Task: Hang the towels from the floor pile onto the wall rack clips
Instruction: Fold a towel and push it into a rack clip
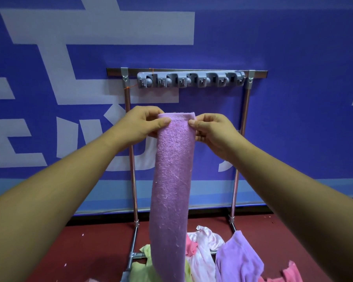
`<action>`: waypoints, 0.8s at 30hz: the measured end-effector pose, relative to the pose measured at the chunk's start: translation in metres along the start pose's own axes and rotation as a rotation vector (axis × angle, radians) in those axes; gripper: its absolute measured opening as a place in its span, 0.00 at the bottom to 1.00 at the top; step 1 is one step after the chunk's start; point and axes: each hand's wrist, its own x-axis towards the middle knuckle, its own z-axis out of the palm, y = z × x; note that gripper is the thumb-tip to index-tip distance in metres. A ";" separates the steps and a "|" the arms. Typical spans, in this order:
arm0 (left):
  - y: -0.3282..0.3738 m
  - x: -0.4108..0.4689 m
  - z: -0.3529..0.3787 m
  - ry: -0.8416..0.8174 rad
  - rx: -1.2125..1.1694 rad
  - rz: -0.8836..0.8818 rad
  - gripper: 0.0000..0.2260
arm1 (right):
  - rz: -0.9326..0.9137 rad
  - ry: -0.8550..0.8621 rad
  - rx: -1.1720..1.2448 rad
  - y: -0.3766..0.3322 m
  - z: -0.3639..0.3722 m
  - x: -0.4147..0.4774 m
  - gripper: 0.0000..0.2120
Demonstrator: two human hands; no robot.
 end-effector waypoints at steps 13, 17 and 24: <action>0.000 0.001 0.012 0.096 -0.005 0.042 0.08 | 0.009 -0.266 -0.268 -0.012 -0.005 0.009 0.08; -0.006 -0.003 0.015 0.116 -0.096 0.026 0.07 | -0.044 -0.196 -0.341 -0.017 0.002 0.013 0.05; -0.059 -0.036 0.041 -0.137 -0.243 -0.233 0.16 | -0.051 -0.050 -0.140 -0.035 0.003 0.019 0.06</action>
